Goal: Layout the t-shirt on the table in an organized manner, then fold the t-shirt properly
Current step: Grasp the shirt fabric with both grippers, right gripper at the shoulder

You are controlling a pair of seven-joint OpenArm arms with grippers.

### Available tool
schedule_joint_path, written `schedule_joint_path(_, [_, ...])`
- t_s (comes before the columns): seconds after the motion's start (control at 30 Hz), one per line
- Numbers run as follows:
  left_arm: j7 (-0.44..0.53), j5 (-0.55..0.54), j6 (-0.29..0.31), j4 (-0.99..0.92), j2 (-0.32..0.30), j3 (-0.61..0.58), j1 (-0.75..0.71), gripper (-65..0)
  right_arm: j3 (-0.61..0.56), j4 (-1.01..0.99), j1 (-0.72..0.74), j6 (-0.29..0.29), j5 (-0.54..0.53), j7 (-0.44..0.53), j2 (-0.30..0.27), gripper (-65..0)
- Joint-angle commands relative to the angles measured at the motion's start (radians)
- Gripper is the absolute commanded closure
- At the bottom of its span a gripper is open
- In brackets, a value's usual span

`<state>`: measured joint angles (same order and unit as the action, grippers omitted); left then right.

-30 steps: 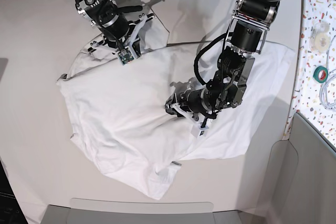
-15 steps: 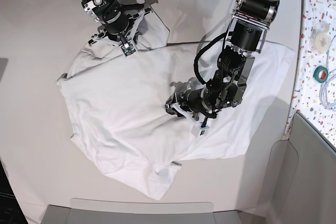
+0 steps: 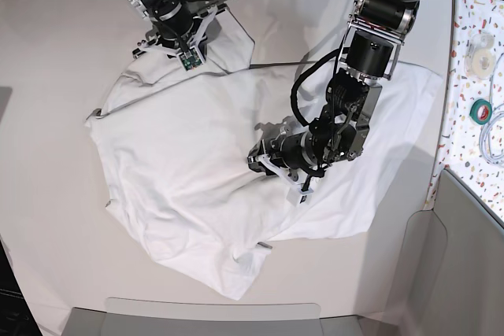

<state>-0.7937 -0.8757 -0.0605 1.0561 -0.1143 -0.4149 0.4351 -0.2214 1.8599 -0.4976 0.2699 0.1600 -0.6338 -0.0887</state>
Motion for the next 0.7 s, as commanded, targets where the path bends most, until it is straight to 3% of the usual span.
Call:
schedule_joint_path(0.0, [0.006, 0.043, -0.032, -0.001, -0.008, 0.001, 0.009, -11.2, -0.002, -0.021, -0.060, 0.042, 0.020, -0.199, -0.010, 0.0])
schedule_joint_path(0.17, [0.013, 0.043, -0.032, -0.001, -0.005, -0.002, 0.041, -11.2, -0.003, 0.042, -0.115, 0.045, 0.014, -0.263, -0.064, 0.0])
schedule_joint_path(0.5, [0.052, 0.043, -0.032, 0.000, -0.003, -0.002, 0.077, -11.2, 0.006, 0.180, -0.243, 0.045, 0.014, -0.266, -0.170, 0.0])
schedule_joint_path(0.67, [0.050, 0.043, -0.032, 0.000, -0.003, -0.002, 0.084, -11.2, 0.006, 0.202, -0.292, 0.045, 0.014, -0.265, -0.185, 0.0])
